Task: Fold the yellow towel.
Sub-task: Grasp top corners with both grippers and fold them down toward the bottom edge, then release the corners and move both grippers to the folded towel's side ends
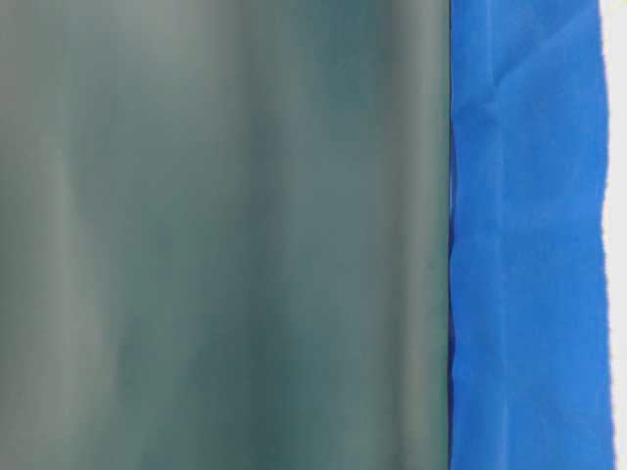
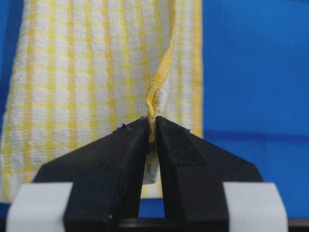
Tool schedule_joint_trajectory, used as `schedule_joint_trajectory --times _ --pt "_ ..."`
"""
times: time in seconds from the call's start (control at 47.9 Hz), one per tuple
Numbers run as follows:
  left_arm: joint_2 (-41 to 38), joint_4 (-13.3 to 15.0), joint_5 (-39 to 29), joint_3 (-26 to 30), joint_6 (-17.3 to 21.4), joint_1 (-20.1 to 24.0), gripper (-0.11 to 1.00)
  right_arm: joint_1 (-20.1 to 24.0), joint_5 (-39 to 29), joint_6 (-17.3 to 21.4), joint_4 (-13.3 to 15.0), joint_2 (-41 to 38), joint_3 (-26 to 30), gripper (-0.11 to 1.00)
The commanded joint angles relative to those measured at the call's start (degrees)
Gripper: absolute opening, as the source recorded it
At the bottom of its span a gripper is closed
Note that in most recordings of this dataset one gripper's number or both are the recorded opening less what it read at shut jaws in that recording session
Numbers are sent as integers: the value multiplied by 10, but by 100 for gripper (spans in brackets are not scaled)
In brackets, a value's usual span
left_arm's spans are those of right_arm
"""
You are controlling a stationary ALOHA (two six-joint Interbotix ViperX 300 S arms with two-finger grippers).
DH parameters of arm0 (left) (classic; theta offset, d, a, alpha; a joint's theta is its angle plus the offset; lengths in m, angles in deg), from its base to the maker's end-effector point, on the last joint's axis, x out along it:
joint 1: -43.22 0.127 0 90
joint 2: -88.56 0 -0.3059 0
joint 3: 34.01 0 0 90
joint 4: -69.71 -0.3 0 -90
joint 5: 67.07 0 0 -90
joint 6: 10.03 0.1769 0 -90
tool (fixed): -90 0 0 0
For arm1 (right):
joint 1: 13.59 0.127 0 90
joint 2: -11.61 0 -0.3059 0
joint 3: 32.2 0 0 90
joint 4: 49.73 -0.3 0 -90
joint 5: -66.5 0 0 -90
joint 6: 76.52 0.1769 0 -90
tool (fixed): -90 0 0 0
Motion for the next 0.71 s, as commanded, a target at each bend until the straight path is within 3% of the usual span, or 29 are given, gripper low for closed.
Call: schedule_joint_trajectory --times 0.0,0.375,0.688 --pt "-1 -1 4 11 -2 -19 5 20 4 -1 -11 -4 15 4" --pt "-8 -1 -8 18 -1 -34 5 72 1 -1 -34 -42 47 4" --pt "-9 1 -19 19 -2 -34 5 90 -5 -1 -63 -44 50 4"
